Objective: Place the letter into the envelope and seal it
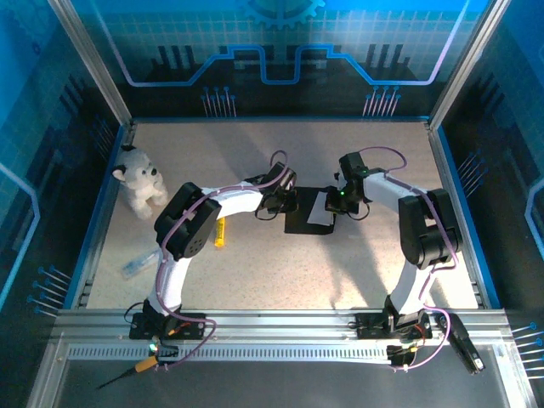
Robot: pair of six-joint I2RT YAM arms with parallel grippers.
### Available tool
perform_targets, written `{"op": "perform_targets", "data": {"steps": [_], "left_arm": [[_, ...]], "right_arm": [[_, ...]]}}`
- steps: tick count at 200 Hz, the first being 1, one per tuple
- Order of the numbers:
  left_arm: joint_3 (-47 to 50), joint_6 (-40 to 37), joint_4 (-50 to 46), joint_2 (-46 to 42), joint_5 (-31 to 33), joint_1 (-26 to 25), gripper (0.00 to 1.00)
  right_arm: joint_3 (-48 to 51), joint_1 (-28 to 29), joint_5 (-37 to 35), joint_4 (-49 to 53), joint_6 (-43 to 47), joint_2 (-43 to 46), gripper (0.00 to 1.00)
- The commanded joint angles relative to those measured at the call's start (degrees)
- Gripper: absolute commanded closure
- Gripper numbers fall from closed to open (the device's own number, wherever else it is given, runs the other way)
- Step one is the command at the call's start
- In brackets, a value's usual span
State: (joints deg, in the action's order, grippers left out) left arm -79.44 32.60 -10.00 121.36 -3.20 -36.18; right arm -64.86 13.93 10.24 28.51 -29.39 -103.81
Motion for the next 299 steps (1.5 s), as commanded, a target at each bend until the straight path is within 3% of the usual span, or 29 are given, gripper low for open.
{"op": "perform_targets", "data": {"steps": [1,37,55,121,203,299], "left_arm": [[2.17,0.56,-9.2,4.49,-0.31,-1.58,1.0],[2.37,-1.12,-9.03,3.57,0.04,-1.6,1.0],[2.31,-2.33,-9.17,3.32,0.51,-1.51,1.0],[0.6,-4.29,-10.47,3.25,0.74,-1.46,1.0],[0.57,-4.83,-10.25,3.08,0.66,-1.52,1.0],[-0.82,-5.92,-10.88,4.0,0.52,-1.48,1.0]], "right_arm": [[-0.73,0.02,2.62,1.7,1.52,2.09,1.0],[-9.52,-3.16,6.25,16.49,12.7,-0.44,1.0],[-13.78,-4.37,4.79,23.0,17.7,-1.9,1.0],[-21.63,-5.22,5.45,33.45,22.95,-9.05,1.0],[-22.94,-5.18,8.18,35.65,21.41,-13.43,1.0],[-22.92,-3.27,8.94,29.34,18.3,-13.95,1.0]]}}
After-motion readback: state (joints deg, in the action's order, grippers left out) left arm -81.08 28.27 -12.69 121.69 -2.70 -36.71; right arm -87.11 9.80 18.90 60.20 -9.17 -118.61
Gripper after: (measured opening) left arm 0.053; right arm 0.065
